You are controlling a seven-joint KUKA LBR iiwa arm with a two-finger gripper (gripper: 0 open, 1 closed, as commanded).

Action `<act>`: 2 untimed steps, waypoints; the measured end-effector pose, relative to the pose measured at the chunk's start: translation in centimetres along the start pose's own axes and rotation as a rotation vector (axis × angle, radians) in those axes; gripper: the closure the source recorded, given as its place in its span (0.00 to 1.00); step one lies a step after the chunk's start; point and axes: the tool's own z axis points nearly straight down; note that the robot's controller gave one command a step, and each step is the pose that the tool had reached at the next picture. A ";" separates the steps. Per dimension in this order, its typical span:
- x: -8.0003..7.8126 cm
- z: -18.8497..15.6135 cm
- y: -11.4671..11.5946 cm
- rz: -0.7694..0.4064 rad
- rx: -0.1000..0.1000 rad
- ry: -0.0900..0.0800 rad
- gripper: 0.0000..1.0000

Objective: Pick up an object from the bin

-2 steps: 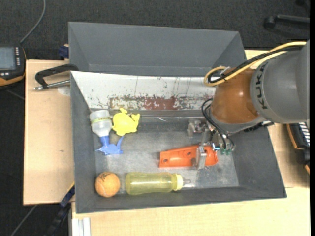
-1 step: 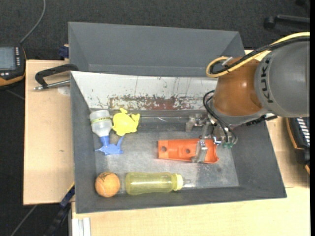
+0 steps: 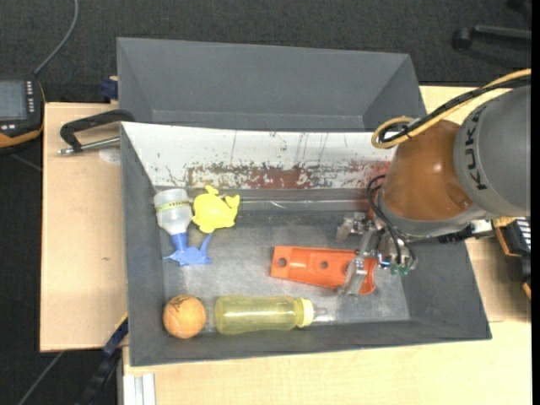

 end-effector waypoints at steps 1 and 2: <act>-2.9 -0.6 2.8 -0.149 -0.003 -0.012 1.00; -2.9 -0.6 2.8 -0.149 -0.003 -0.012 1.00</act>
Offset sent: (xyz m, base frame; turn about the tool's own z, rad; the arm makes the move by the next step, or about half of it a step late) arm 0.0000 0.0000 0.0000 0.0000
